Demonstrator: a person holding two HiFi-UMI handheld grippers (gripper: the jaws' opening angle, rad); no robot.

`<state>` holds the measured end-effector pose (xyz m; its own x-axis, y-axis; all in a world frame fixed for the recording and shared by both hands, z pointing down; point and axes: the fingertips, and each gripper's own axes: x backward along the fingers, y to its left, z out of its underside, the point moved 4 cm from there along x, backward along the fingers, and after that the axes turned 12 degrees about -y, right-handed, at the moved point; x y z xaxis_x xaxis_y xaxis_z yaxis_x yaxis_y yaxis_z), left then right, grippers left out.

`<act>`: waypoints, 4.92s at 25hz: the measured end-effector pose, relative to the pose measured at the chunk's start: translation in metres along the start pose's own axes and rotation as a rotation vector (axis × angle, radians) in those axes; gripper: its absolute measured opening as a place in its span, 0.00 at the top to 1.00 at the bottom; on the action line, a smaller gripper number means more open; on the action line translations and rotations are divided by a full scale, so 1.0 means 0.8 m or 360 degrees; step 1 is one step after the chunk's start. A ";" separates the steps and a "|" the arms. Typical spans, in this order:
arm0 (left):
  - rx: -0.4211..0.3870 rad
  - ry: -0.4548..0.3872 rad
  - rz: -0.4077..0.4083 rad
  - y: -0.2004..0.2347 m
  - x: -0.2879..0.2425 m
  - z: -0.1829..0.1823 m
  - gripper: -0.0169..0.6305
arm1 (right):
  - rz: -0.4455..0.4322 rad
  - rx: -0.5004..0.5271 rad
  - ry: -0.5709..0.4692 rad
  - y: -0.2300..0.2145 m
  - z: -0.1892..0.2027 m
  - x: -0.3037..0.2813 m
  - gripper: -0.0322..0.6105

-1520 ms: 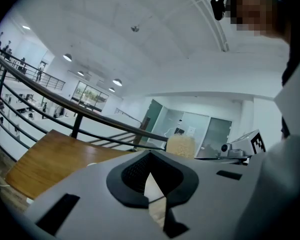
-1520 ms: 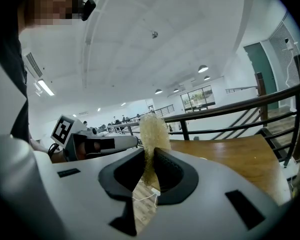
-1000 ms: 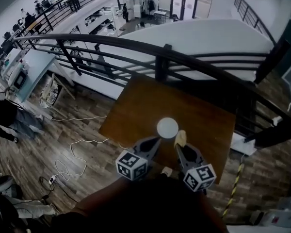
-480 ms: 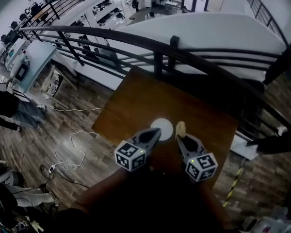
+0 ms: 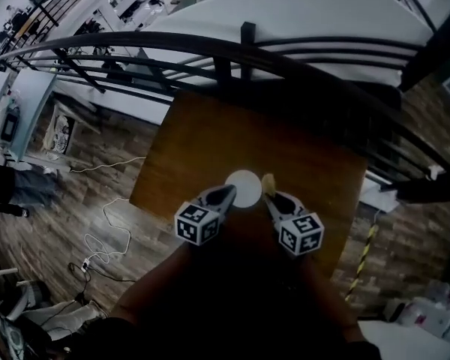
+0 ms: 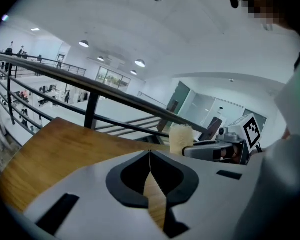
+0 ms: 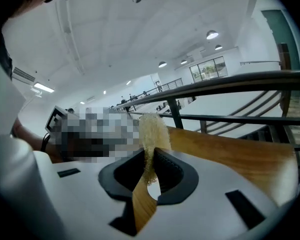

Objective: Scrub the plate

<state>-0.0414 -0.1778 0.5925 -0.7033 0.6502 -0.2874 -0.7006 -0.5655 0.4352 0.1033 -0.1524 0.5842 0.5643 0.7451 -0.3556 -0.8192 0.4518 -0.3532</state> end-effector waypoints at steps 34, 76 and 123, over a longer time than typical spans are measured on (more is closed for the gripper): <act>0.0466 0.0874 -0.0032 0.175 -0.114 0.209 0.62 | 0.0246 -0.0234 0.0721 -0.134 0.217 -0.138 0.86; 0.0466 0.0262 0.0355 0.017 -0.056 0.066 0.94 | -0.0336 0.0120 0.0626 -0.004 0.126 -0.028 0.86; 0.0308 0.0000 0.0264 -0.066 0.013 0.002 0.94 | -0.0372 0.0494 0.0412 0.058 0.033 0.022 0.86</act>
<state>-0.0111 -0.1405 0.5679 -0.8069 0.5565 -0.1981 -0.5393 -0.5571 0.6315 0.0723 -0.1050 0.5844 0.7120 0.4768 -0.5155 -0.6369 0.7477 -0.1882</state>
